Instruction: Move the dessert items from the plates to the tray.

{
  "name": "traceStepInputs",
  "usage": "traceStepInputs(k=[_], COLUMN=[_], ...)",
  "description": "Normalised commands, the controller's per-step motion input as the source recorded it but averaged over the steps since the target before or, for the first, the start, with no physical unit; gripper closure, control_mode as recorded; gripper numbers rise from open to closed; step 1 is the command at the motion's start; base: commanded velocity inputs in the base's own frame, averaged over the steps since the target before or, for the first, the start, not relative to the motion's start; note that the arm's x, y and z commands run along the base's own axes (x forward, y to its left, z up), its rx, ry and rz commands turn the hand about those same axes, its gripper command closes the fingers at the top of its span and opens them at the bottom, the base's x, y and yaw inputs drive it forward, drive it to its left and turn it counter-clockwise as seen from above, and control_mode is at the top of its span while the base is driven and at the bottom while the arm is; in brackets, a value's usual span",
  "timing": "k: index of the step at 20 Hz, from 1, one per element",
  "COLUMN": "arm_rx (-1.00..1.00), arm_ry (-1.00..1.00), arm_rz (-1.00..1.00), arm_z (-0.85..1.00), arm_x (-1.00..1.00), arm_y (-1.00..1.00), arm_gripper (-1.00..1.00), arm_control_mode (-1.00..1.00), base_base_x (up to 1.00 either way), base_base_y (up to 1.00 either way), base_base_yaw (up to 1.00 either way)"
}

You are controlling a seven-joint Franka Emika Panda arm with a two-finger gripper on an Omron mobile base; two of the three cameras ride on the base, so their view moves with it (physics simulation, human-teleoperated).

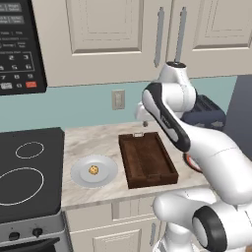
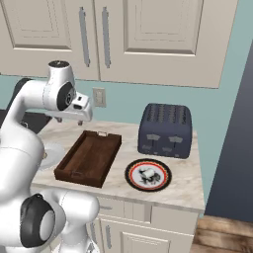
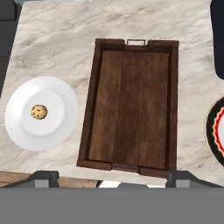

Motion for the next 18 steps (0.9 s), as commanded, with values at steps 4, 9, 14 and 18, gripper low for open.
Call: traceStepInputs(k=[4, 9, 14, 18], arm_rx=[0.13, 0.11, 0.01, 0.0], arm_ry=[0.0, 0.0, 0.0, -0.01], arm_rz=[-0.04, -0.04, -0.05, -0.08], arm_z=[-0.78, -0.73, -0.57, -0.3], arm_x=[-0.04, -0.01, 0.0, 0.01], arm_y=[0.77, 0.72, 0.87, 0.83], arm_gripper=[-1.0, -1.0, -1.0, -1.0], arm_control_mode=[-1.0, -1.0, -1.0, -1.0], base_base_x=[0.0, 0.0, 0.0, 0.0], base_base_y=[0.0, 0.0, 0.0, 0.0], base_base_yaw=[0.0, 0.0, 0.0, 0.0])
